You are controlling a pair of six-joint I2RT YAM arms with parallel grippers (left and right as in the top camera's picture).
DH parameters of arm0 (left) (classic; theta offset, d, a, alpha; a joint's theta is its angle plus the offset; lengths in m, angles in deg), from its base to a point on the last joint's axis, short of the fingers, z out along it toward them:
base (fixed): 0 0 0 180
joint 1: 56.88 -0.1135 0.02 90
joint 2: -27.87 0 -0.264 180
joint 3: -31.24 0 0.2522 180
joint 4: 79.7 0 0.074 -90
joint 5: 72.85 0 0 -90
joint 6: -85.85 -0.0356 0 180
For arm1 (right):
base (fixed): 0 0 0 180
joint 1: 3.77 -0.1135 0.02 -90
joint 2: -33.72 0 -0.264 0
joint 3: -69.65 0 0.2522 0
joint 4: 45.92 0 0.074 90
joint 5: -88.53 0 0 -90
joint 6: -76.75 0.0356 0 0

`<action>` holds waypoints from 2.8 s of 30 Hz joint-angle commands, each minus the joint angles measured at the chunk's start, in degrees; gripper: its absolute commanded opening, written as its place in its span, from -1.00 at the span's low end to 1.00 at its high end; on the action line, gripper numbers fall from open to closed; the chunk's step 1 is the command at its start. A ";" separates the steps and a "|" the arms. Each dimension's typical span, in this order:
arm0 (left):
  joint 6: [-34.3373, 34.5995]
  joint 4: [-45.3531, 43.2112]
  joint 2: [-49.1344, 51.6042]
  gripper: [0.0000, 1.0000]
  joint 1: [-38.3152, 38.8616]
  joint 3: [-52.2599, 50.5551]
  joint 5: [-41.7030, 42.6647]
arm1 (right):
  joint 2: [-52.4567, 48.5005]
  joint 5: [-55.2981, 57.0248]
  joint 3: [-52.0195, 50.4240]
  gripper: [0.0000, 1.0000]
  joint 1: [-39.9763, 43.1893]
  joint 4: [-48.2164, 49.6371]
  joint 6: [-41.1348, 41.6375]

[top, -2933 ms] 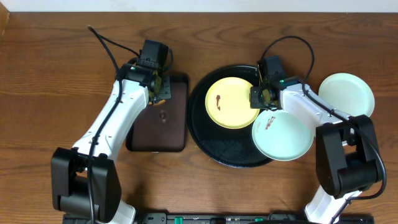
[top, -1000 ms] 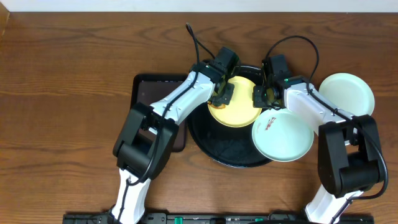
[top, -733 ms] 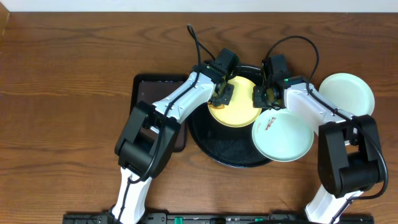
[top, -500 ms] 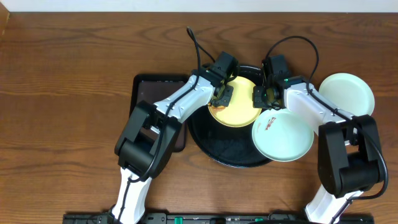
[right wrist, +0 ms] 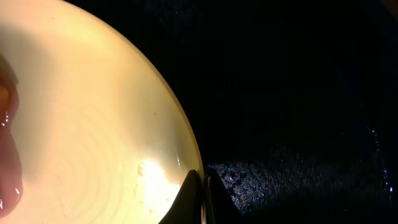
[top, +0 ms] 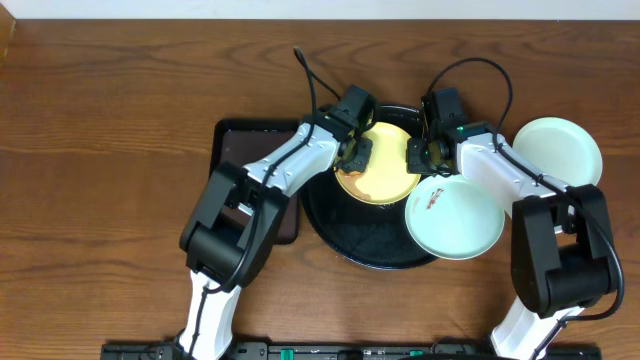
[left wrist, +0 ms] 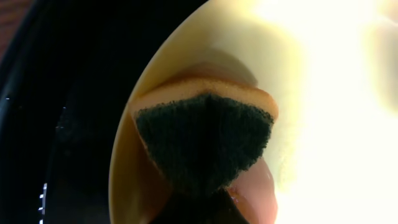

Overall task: Clean dirty plates on tray and stack at the side
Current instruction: 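Scrub the yellow plate stain with the sponge in the left gripper, then return the sponge with the left gripper to the small tray, then lift the yellow plate with the right gripper and stack it on the pale green plate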

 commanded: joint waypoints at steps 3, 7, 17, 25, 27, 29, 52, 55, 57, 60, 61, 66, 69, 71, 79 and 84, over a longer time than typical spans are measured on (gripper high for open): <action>0.13 3.19 5.81 -0.85 0.87 -3.37 10.47 | 0.07 0.33 0.11 -0.98 0.33 -0.33 -0.48; 0.11 4.26 5.73 -0.85 0.76 -3.02 16.90 | 0.07 0.31 0.11 -0.98 0.33 -0.33 -0.46; 0.59 4.37 4.11 -0.85 -0.15 2.12 29.88 | 0.07 0.33 0.11 -0.98 0.33 -0.50 -0.48; 4.13 4.24 -6.01 -0.85 -6.91 13.14 33.53 | 0.07 0.33 0.11 -0.98 0.33 -0.79 -0.48; 4.92 4.79 -8.92 -0.85 -9.25 13.38 32.81 | 0.07 0.33 0.11 -0.98 0.33 -0.98 -0.48; 4.94 7.87 -11.43 -0.85 -11.76 13.38 29.81 | 0.07 0.33 0.11 -0.96 0.33 -1.01 -0.48; 1.60 30.58 -13.97 -0.85 -24.33 3.06 -5.62 | 0.04 0.44 -2.60 -0.69 0.33 3.85 -0.48; 1.60 30.51 -13.97 -0.85 -24.35 3.06 -5.64 | 0.04 0.55 -4.83 -0.75 0.33 6.45 -0.46; 1.60 30.51 -13.97 -0.85 -24.33 3.06 -5.64 | 0.04 0.57 -5.51 -0.84 0.33 7.45 -0.48; 1.60 30.53 -13.97 -0.85 -24.35 3.06 -5.64 | 0.68 0.52 -4.55 -0.98 0.37 8.11 -0.50; 1.60 30.53 -13.97 -0.84 -24.35 3.06 -5.64 | 1.25 0.50 -3.74 -0.98 0.37 8.07 -0.68; 1.57 30.56 -13.97 -0.85 -24.35 3.06 -5.64 | 5.70 0.37 0.87 -0.98 0.31 7.37 -5.29; 1.49 30.56 -13.97 -0.85 -24.35 3.06 -5.66 | 9.27 0.42 2.75 -0.98 0.31 6.16 -9.90; 1.09 30.56 -13.97 -0.85 -24.35 3.06 -5.66 | 12.22 2.78 3.06 -0.98 0.02 5.84 -12.48; 1.09 30.60 -13.97 -0.85 -24.35 3.06 -5.66 | 21.92 26.43 3.06 -0.98 -7.32 4.63 -23.80; 0.92 30.53 -13.97 -0.85 -24.35 3.06 -5.66 | 24.83 46.95 3.06 -0.98 -15.63 5.38 -31.15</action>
